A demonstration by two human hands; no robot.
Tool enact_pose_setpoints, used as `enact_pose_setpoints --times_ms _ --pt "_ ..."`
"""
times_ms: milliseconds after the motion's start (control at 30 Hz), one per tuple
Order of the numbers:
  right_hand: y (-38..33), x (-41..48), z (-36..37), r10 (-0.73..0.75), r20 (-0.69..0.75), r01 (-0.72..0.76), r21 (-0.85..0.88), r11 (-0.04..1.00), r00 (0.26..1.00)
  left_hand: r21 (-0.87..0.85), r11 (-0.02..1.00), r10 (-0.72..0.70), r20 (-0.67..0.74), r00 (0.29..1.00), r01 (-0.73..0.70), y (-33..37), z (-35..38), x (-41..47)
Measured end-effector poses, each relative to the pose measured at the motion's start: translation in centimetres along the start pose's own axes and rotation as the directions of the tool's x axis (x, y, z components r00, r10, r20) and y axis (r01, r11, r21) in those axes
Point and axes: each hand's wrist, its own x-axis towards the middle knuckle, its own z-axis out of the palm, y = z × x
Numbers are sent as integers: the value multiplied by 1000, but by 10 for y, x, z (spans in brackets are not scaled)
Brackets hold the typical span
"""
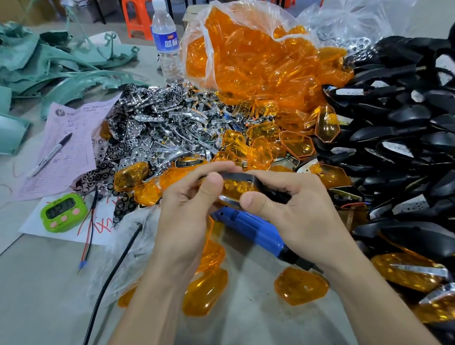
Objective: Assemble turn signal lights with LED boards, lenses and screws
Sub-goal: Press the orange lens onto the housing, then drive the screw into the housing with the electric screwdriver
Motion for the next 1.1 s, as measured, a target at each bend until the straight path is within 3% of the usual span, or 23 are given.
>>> enact_pose_setpoints --times_ms 167,233,300,367,400,467,533,667,800,900,1033,1100 --pt "-15 0 17 -33 -148 -18 -330 944 988 -225 953 -239 -142 961 204 1 9 -1" --pt "-23 -1 34 -124 -230 -24 -553 833 965 -240 924 -340 -158 927 298 1 14 -4" --pt "-30 -6 53 -218 -190 37 -665 746 957 -296 899 -381 -164 910 323 3 15 -6" --pt "-35 -10 67 -239 -68 144 -630 763 969 -302 903 -384 -244 890 307 3 7 -6" --pt "-35 -11 70 -199 -5 164 -545 822 980 -286 916 -365 -298 882 282 4 -1 -4" --pt "-35 -9 74 -80 53 91 -271 958 995 -256 942 -309 -407 859 218 8 -21 0" --pt "-33 -3 79 -56 11 57 -107 993 998 -268 946 -292 -468 834 181 14 -44 3" --pt "-29 14 98 -87 3 86 -151 985 996 -399 881 -405 -353 844 256 25 -93 3" --pt "-34 36 121 -70 335 148 -212 966 940 -344 873 -442 -256 860 346 36 -129 -2" --pt "-34 41 136 -60 486 264 -364 893 872 -326 870 -454 -235 859 370 38 -143 -7" --pt "-21 39 142 -42 393 331 -708 624 919 -235 895 -435 -279 856 379 30 -151 -8" --pt "-20 38 149 -40 346 307 -767 563 937 -223 892 -446 -286 848 393 25 -152 -8"
